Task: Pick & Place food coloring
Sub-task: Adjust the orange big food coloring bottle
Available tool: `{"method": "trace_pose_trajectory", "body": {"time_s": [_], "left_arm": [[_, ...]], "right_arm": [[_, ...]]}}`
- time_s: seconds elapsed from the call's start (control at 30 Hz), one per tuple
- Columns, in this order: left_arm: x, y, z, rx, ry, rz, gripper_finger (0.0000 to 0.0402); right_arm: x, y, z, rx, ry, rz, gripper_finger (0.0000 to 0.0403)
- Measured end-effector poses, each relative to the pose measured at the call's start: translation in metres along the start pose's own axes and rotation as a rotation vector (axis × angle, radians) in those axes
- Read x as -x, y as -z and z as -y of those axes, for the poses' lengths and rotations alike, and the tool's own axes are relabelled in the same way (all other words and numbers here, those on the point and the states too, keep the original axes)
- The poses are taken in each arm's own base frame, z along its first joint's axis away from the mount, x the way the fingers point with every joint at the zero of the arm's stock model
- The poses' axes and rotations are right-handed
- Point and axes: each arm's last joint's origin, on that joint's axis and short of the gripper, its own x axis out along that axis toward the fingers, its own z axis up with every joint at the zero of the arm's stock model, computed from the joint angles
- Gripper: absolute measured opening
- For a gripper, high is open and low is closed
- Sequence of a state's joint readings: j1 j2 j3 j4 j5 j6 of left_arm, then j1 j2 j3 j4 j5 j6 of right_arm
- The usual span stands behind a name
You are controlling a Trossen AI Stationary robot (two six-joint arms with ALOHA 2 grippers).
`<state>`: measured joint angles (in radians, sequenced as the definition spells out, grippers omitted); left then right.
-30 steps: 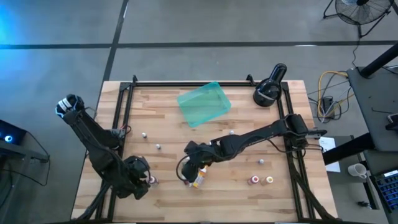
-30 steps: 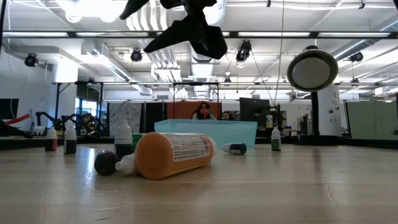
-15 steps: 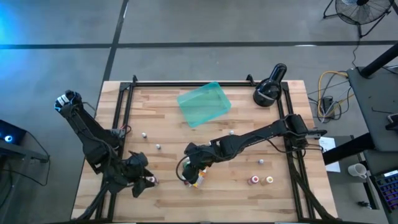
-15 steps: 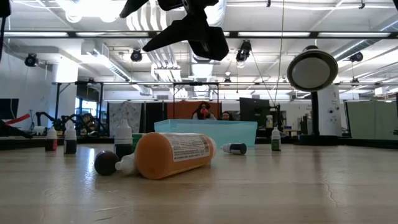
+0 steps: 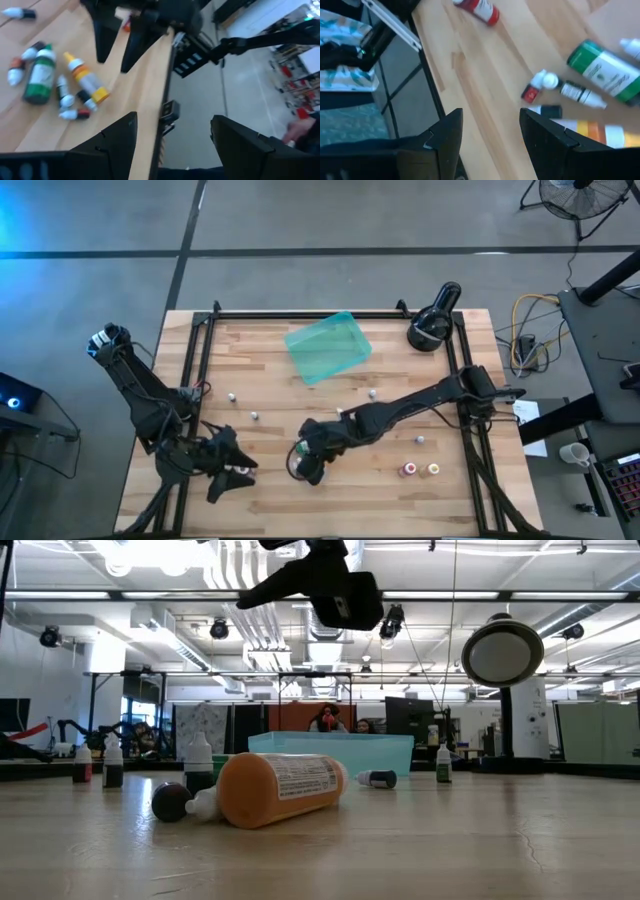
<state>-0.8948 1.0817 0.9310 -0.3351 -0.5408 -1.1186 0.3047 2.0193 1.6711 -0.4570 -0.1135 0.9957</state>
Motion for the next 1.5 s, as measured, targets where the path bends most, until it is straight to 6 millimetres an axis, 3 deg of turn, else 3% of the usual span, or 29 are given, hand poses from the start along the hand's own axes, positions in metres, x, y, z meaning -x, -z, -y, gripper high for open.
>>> {"method": "trace_pose_trajectory", "body": {"time_s": [0.37, 0.67, 0.87, 1.13, 1.5], "left_arm": [[0.000, -0.004, 0.007, -0.001, 0.068, 0.035, 0.0225], [0.000, -0.004, 0.007, -0.003, 0.068, 0.036, 0.0225], [0.000, -0.004, 0.007, -0.007, 0.068, 0.036, 0.0225], [0.000, -0.004, 0.007, -0.024, 0.066, 0.036, 0.0225], [0.000, -0.004, 0.007, -0.012, 0.066, 0.038, 0.0225]], "right_arm": [[0.001, 0.039, 0.008, -0.090, 0.231, -0.176, 0.0189], [0.004, 0.053, 0.010, -0.194, 0.322, -0.215, 0.0189], [0.003, 0.056, 0.009, -0.250, 0.336, -0.190, 0.0189], [-0.001, 0.035, 0.029, -0.582, 0.411, 0.078, 0.0183], [-0.012, 0.040, 0.047, -0.612, 0.423, 0.074, 0.0181]]}}
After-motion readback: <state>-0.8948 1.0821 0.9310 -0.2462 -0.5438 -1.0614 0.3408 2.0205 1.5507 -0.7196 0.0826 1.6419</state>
